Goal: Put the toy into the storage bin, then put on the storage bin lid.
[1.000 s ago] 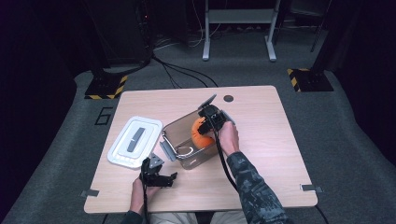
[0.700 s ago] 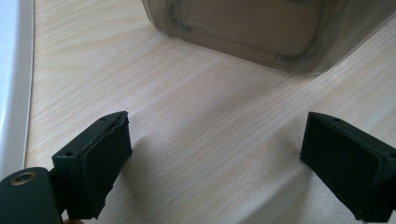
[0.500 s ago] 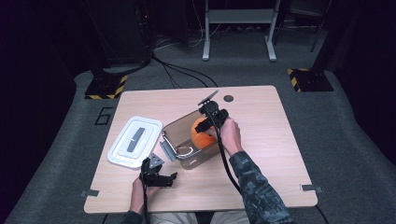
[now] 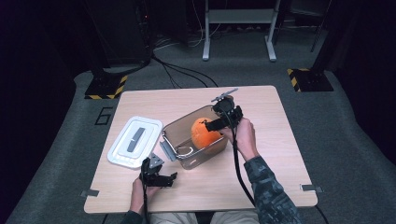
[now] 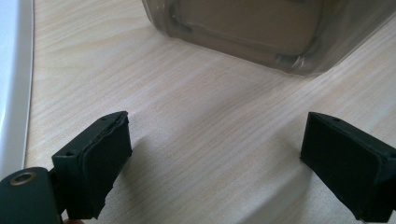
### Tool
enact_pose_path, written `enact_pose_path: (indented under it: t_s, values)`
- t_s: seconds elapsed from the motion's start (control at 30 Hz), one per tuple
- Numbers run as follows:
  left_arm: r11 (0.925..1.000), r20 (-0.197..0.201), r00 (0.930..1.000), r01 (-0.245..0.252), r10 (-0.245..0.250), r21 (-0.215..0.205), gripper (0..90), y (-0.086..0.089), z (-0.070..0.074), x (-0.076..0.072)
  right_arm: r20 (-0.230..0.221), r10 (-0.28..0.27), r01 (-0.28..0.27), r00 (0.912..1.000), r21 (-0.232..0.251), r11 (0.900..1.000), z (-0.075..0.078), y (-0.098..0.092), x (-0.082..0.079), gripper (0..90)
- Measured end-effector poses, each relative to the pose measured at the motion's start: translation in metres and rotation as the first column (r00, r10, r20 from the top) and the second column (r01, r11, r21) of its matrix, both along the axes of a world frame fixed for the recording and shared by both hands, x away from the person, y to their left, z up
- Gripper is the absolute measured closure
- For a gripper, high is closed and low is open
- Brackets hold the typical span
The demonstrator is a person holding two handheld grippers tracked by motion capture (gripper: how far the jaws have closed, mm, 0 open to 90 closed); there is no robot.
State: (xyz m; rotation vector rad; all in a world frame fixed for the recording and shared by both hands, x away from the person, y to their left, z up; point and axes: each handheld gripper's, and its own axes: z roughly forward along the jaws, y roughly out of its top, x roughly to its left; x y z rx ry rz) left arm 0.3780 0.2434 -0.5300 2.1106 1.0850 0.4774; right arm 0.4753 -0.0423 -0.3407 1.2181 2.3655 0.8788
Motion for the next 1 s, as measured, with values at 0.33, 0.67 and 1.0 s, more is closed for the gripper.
enact_pose_path:
  t_s: [0.33, 0.67, 1.0]
  values:
    - [1.0000, 0.002, 1.0000, 0.002, -0.002, 0.004, 8.2, 0.000, 0.000, 0.000, 0.060, -0.048, 0.046, 0.9970, 0.037, 0.998, 0.002, -0.052, -0.024, 7.4]
    - [1.0000, 0.001, 1.0000, 0.002, -0.002, 0.003, 8.1, 0.000, 0.000, 0.000, 0.058, -0.115, 0.111, 0.9917, 0.063, 0.992, -0.046, -0.111, -0.047, 2.6]
    - [0.9999, -0.004, 0.9999, -0.013, 0.013, 0.006, 7.9, -0.002, 0.000, 0.000, 0.004, -0.185, 0.185, 0.9826, -0.004, 0.983, -0.124, -0.146, -0.057, 0.0]
